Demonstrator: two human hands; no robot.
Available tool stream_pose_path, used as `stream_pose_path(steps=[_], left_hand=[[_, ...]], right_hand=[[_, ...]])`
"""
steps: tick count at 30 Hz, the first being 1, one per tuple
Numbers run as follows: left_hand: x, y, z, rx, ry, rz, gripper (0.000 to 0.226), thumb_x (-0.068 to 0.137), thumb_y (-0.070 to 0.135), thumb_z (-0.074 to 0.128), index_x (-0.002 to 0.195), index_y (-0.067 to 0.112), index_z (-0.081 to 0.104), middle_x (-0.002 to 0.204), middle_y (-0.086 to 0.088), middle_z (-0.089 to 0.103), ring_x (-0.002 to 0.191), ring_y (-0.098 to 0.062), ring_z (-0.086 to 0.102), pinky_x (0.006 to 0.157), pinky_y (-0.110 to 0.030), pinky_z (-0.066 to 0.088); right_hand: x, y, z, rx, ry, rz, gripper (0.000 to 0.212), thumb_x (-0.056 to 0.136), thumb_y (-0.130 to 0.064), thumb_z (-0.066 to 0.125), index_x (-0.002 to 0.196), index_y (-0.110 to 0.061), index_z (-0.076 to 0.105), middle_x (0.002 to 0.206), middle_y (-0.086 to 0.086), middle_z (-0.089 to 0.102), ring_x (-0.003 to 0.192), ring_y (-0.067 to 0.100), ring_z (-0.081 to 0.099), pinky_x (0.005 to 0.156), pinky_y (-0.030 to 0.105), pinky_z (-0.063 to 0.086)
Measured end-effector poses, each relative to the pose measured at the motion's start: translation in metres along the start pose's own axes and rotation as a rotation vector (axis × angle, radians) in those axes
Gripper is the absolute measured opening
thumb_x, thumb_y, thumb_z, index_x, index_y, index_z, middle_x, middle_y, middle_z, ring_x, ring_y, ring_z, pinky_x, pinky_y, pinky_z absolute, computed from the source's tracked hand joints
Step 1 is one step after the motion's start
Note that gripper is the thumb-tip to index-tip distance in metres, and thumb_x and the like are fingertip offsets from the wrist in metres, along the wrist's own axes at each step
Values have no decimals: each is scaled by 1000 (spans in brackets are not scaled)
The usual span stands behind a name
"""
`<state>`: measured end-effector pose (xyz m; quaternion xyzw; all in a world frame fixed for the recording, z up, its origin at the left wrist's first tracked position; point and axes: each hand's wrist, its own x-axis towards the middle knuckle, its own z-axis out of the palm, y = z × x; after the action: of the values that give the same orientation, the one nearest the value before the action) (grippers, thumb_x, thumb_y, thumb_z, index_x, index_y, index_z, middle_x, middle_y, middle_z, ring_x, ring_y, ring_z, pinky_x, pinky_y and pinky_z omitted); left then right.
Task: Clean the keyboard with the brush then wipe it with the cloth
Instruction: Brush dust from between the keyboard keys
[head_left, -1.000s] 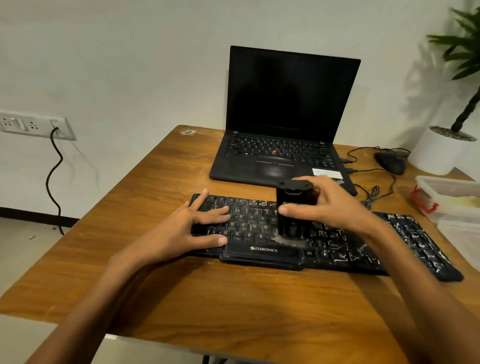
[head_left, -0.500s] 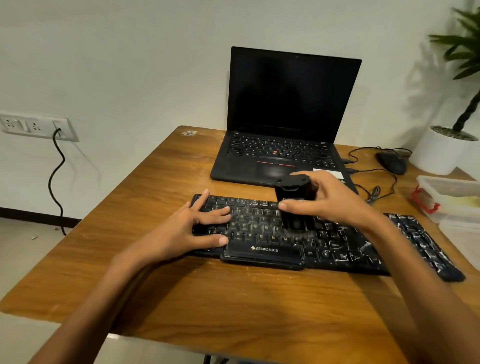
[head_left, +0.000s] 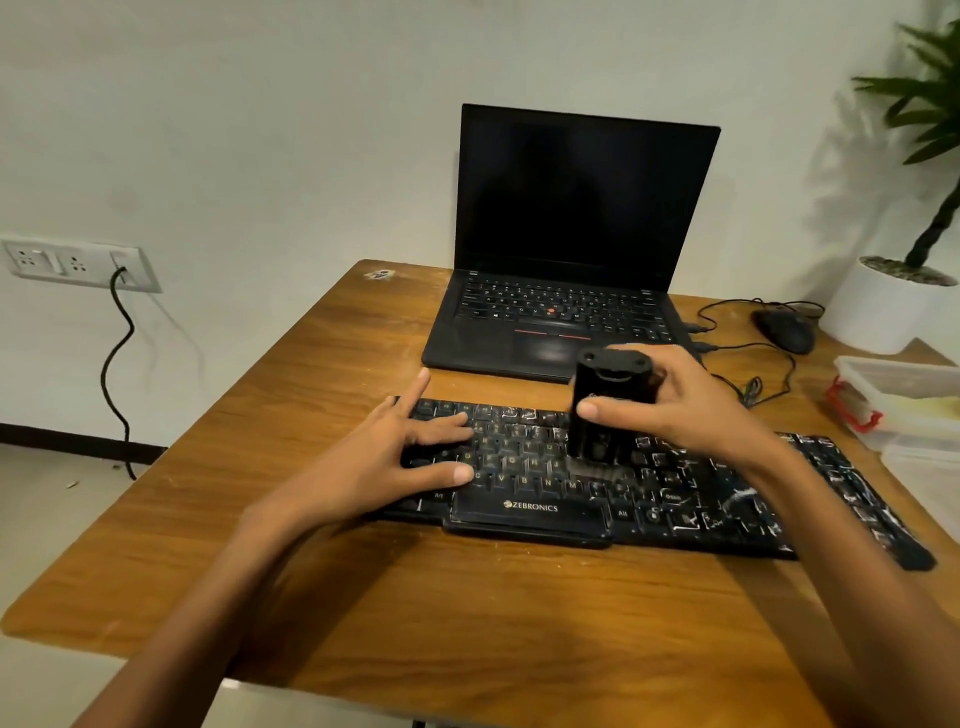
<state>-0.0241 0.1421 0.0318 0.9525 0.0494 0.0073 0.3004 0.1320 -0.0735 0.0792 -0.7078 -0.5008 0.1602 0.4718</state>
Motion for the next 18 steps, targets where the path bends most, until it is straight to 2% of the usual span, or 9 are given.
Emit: stream_pose_path(steps=[2, 4, 7, 9, 12, 14, 16, 18], left_hand=[[3, 7, 2, 27, -18, -45, 64, 68, 61, 51, 129, 50, 33, 132, 25, -18, 137, -11, -11, 114, -41, 5], [3, 10, 4, 34, -40, -72, 71, 66, 64, 50, 133, 48, 31, 130, 25, -21, 139, -17, -11, 114, -44, 5], [2, 11, 4, 38, -62, -98, 73, 65, 65, 45, 134, 48, 28, 124, 32, -23, 134, -10, -17, 114, -42, 2], [2, 10, 5, 23, -64, -108, 69, 69, 61, 49, 134, 48, 28, 128, 28, -21, 137, -13, -16, 114, -43, 2], [2, 9, 5, 3, -57, -96, 67, 72, 59, 52, 134, 48, 29, 129, 29, -20, 137, -13, -17, 114, -43, 3], [1, 12, 5, 17, -62, -82, 63, 78, 53, 53, 135, 45, 29, 116, 41, -22, 127, -2, -21, 114, -39, 1], [1, 12, 5, 18, -60, -73, 61, 81, 50, 54, 136, 43, 29, 105, 45, -19, 121, 3, -21, 114, -37, 0], [2, 9, 6, 0, -58, -78, 62, 76, 56, 52, 133, 47, 29, 120, 41, -23, 128, -2, -21, 114, -40, 3]], right_hand=[[11, -2, 14, 25, -9, -11, 31, 65, -38, 75, 91, -27, 62, 88, -8, 68, 83, 6, 64, 72, 18, 52], [20, 0, 30, 3, -62, -19, 24, 70, -31, 77, 89, -28, 62, 83, -9, 68, 81, 5, 64, 70, 18, 51], [29, 6, 31, -35, 35, -33, 21, 73, -27, 72, 91, -21, 63, 82, -9, 66, 81, 5, 63, 72, 21, 48], [29, 7, 28, -32, 79, -64, 25, 74, -27, 74, 94, -17, 64, 85, -2, 66, 84, 11, 63, 74, 27, 51], [26, 5, 37, 9, -34, -63, 22, 73, -29, 75, 90, -21, 64, 82, -2, 66, 79, 8, 63, 67, 20, 51], [29, 5, 40, -35, 24, -62, 24, 72, -31, 73, 91, -20, 63, 81, -4, 66, 77, 3, 62, 67, 17, 49], [34, 3, 39, -90, 79, -93, 23, 73, -30, 72, 93, -20, 64, 84, -6, 66, 80, 3, 62, 71, 19, 50], [34, 0, 44, -22, 8, -106, 18, 75, -22, 73, 90, -24, 63, 80, -10, 66, 79, 4, 62, 69, 18, 48]])
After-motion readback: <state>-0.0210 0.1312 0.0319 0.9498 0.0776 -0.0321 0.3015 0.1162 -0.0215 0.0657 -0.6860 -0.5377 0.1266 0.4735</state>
